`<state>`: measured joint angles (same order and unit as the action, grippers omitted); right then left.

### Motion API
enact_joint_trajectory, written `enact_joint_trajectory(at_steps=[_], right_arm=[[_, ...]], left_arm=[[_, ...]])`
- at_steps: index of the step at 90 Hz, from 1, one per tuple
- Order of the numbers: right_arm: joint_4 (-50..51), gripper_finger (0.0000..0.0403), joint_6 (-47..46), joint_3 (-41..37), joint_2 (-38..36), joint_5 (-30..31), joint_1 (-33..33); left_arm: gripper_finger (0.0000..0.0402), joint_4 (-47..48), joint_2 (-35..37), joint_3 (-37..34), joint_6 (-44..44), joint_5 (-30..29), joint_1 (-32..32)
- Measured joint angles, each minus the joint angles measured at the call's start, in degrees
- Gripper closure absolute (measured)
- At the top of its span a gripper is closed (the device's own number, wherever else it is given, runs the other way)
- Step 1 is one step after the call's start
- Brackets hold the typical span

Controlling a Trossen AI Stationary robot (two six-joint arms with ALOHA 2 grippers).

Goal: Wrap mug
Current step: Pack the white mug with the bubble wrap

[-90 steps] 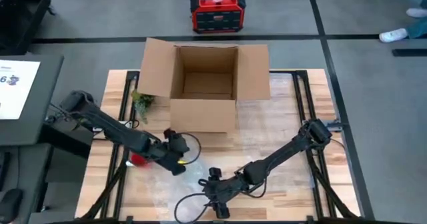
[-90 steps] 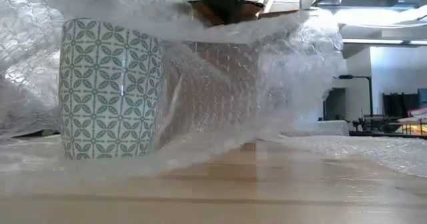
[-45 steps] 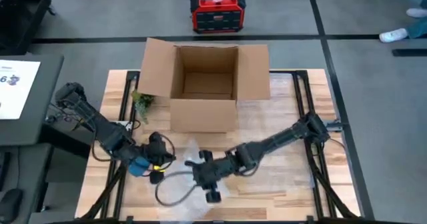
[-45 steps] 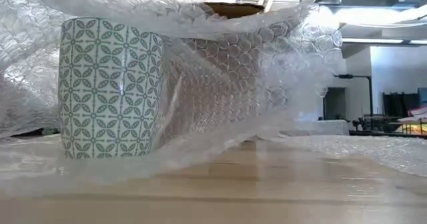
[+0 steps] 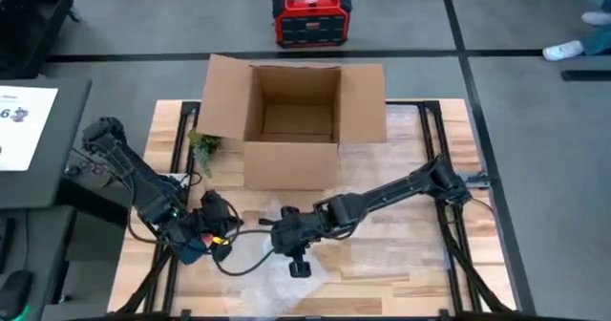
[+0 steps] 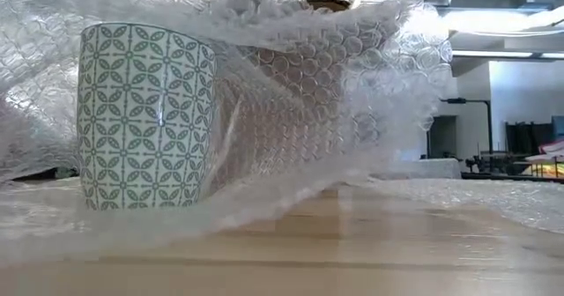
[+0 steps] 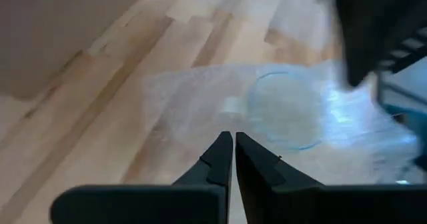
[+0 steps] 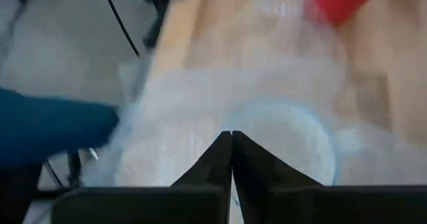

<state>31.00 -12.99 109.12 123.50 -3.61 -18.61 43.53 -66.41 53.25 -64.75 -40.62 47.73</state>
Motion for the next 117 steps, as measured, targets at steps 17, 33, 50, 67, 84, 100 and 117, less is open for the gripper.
enact_joint_trajectory(at_steps=[17,33,50,67,84,100,117], right_arm=[[-0.45,0.0403,-0.02,0.03,0.58,0.22,0.25],[0.41,0.0403,-0.02,0.04,0.66,0.3,0.39],[0.28,0.0403,-0.47,0.07,3.69,0.19,0.85],[2.83,0.0403,-0.5,1.29,4.37,-0.16,1.5],[8.69,0.0403,-0.59,3.25,4.37,-0.18,1.84],[14.02,0.0403,-0.59,3.76,4.28,-0.09,2.25],[22.11,0.0403,-1.48,5.75,4.24,0.37,2.16]], left_arm=[[0.0401,-5.92,-5.66,0.02,-4.07,1.55,2.94],[0.0401,-8.12,-14.44,0.0,-13.3,2.35,5.47],[0.0401,-13.57,-24.72,0.0,-16.1,1.76,5.43],[0.0401,-19.89,-32.71,0.0,-12.8,-1.42,1.84],[0.0401,-23.68,-35.3,0.0,-5.93,-3.92,-3.12],[0.0401,-29.47,-35.35,-0.07,4.43,-4.9,-8.0],[0.0401,-36.71,-36.38,-0.07,13.45,-4.22,-11.96]])
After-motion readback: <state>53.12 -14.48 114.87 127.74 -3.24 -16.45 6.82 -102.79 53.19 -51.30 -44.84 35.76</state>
